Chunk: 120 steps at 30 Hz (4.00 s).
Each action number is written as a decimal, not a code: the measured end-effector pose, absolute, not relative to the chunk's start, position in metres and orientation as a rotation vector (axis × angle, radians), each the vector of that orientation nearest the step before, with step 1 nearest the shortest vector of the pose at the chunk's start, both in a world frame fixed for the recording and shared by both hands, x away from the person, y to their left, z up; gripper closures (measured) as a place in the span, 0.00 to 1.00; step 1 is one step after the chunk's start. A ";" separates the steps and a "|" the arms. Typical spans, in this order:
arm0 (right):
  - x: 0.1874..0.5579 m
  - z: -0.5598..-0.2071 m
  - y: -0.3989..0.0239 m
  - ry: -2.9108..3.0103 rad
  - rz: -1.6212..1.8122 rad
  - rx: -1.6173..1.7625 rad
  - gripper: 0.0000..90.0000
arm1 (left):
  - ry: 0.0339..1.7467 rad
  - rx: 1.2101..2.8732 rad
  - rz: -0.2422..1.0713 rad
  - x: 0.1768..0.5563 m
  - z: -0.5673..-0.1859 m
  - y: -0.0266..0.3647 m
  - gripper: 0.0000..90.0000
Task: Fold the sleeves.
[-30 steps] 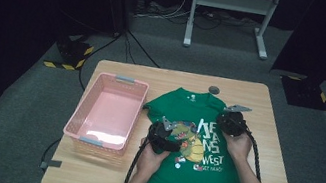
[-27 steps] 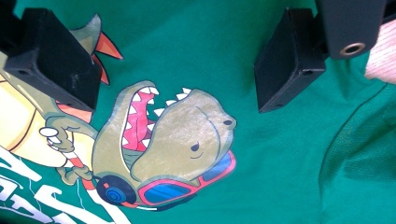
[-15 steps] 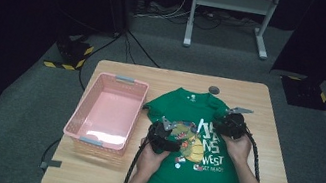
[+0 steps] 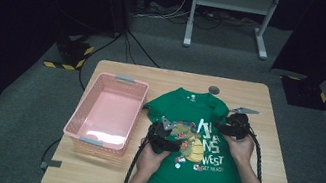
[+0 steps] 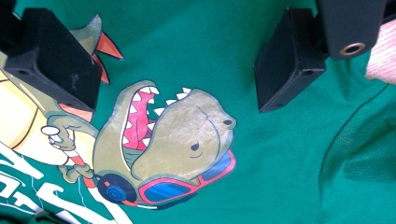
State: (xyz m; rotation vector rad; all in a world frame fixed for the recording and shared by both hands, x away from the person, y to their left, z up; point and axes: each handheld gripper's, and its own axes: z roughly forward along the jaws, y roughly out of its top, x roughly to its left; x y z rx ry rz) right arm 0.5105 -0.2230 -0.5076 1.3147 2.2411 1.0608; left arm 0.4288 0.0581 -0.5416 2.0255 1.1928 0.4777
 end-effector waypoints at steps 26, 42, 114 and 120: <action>0.501 -0.501 -0.250 2.181 1.095 1.345 0.42 | 1.193 2.028 0.484 0.429 -0.542 0.057 0.17; 0.492 -0.498 -0.268 2.144 1.130 1.370 0.38 | 1.194 2.029 0.485 0.429 -0.542 0.057 0.17; 0.442 -0.493 -0.300 2.046 1.229 1.347 0.38 | 1.193 2.036 0.488 0.428 -0.542 0.057 0.17; 0.440 -0.497 -0.298 2.064 1.210 1.340 0.38 | 1.191 2.034 0.483 0.429 -0.542 0.057 0.16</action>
